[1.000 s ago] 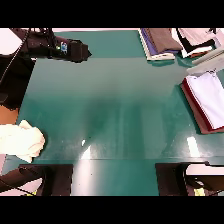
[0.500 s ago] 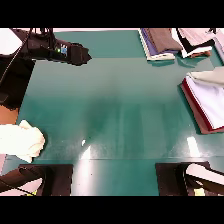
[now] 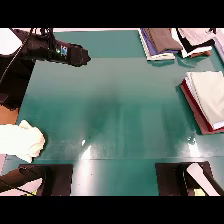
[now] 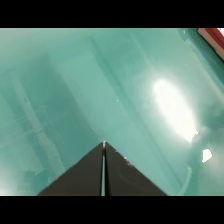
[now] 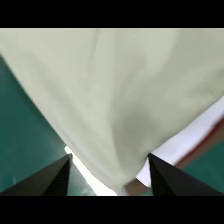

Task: Fold the shirts.

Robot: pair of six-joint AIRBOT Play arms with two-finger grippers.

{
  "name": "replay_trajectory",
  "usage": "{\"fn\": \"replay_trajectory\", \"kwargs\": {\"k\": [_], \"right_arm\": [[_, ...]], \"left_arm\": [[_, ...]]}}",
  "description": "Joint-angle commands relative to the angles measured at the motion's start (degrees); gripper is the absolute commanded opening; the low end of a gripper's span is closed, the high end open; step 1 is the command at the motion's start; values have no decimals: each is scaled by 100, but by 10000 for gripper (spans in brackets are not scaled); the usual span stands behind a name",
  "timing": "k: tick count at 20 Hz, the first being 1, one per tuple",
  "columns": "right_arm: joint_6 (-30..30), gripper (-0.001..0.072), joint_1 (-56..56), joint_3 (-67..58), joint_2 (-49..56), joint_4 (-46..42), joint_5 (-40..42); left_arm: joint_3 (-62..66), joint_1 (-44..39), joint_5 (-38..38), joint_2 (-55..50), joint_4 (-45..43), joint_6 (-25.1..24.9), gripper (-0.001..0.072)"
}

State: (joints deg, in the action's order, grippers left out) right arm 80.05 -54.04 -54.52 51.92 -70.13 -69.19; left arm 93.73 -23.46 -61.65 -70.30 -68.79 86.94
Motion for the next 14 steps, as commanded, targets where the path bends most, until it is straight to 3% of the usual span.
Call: {"fn": "replay_trajectory", "kwargs": {"k": [1,4,7,10,14], "right_arm": [[7,583,-470,223,-326,-774,17],[173,582,-909,-459,-413,-686,70],[243,581,-691,-1222,-404,586,173],[240,581,505,-1576,-409,1469,157],[236,572,2796,-1620,-407,1419,446]], "left_arm": [[0,0,-20,-4,0,-46,24],[0,0,-17,-4,0,-46,24],[0,0,-35,-4,2,-44,24],[0,0,-37,-4,-2,-44,24],[0,0,-26,-4,-11,-39,24]]}}
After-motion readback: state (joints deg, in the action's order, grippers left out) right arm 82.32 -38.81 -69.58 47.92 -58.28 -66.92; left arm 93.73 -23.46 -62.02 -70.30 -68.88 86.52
